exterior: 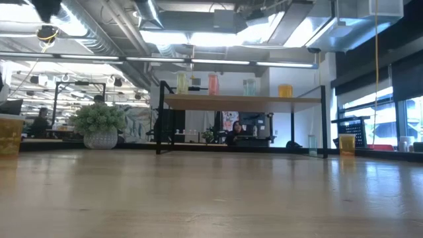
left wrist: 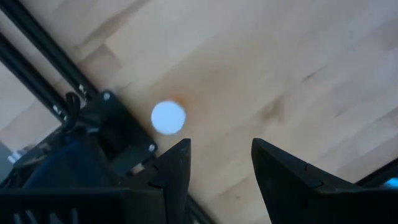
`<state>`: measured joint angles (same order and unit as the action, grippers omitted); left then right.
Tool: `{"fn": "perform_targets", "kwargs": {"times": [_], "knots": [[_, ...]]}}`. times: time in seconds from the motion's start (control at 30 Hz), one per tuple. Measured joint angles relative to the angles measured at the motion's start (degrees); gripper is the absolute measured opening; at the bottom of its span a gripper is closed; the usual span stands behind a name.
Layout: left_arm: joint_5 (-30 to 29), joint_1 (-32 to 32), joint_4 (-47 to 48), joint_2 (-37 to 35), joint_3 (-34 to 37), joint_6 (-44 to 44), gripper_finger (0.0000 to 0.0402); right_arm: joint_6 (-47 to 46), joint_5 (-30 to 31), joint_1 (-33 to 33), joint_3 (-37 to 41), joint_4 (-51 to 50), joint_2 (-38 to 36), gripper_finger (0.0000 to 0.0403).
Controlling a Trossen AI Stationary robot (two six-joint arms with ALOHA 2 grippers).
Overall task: Pick and place medicine bottles onto shelf by color
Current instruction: Put the right orange pill bottle on the shelf aligned with the other orange pill bottle
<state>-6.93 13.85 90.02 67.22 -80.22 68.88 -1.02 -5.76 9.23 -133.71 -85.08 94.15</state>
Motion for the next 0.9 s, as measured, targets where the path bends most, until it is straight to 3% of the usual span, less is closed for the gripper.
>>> {"fn": "perform_targets", "kwargs": {"times": [0.17,0.5,0.77,0.9], "knots": [[3.8,2.0,0.0,0.1,4.4,0.9,0.0164,0.0,0.0,0.0,0.0,0.0,0.0,0.0198],[4.8,5.2,0.2,-1.6,12.9,0.9,0.0164,0.0,0.2,0.0,0.0,0.0,0.0,0.0198],[5.1,6.8,-1.1,-5.9,15.3,1.7,0.0164,-0.3,9.6,-0.1,0.0,-0.8,1.4,0.0198],[5.0,7.3,-1.1,-7.3,15.4,1.5,0.0164,-0.3,10.7,-0.1,0.0,-1.6,2.5,0.0198]]}}
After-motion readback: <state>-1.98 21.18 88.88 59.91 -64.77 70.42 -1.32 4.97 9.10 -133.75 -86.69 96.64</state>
